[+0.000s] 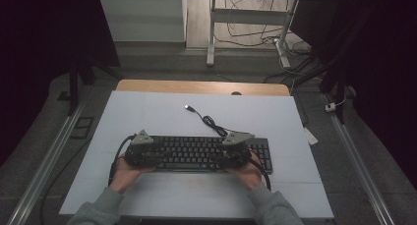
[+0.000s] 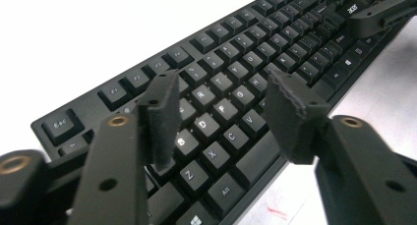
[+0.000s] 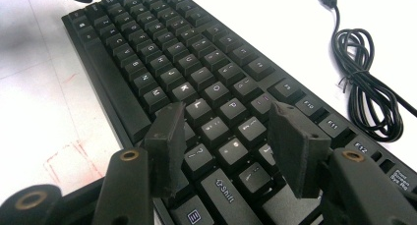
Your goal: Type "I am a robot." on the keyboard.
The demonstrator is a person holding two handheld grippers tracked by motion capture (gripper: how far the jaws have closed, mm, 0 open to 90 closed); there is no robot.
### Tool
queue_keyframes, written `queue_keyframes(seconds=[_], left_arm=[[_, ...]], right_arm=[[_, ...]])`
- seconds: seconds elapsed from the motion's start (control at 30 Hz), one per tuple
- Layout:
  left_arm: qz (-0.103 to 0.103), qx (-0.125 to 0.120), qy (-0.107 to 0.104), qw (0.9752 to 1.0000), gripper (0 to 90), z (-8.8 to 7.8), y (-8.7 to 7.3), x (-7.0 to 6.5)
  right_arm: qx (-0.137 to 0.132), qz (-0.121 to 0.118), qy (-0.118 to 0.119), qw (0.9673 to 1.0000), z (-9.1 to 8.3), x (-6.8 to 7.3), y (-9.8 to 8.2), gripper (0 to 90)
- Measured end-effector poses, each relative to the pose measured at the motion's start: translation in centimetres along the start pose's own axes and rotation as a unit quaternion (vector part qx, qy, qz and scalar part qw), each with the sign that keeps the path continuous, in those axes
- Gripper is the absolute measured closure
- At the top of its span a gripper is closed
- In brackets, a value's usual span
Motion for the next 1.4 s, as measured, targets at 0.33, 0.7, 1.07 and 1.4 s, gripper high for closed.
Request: queue_keyframes(seconds=[0.33,0.7,1.07,1.4], left_arm=[[0.001,0.008,-0.001,1.0000,40.4,-0.1,-0.3,0.0],[-0.001,0.010,0.004,0.9999,39.1,-0.1,-0.5,0.1],[0.007,0.016,0.008,0.9998,38.3,0.1,-0.5,-0.1],[0.012,0.019,0.009,0.9997,38.1,0.2,-0.5,-0.1]], right_arm=[[-0.013,0.001,-0.002,0.9999,-0.7,-0.2,-0.2,48.7],[-0.020,0.004,-0.007,0.9998,-1.2,-0.6,-0.1,48.8],[-0.023,0.002,0.000,0.9997,-0.4,-0.3,1.1,48.3],[-0.008,-0.001,0.004,1.0000,1.3,0.0,2.0,50.2]])
Point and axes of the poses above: each handheld gripper's, and its own axes: z roughly forward along the jaws, y roughly out of its top, x roughly to its left, the point moved 7 cm from there along z, roughly forward along the jaws, and after that the axes turned 3 degrees about -x, right-handed, at the moved point
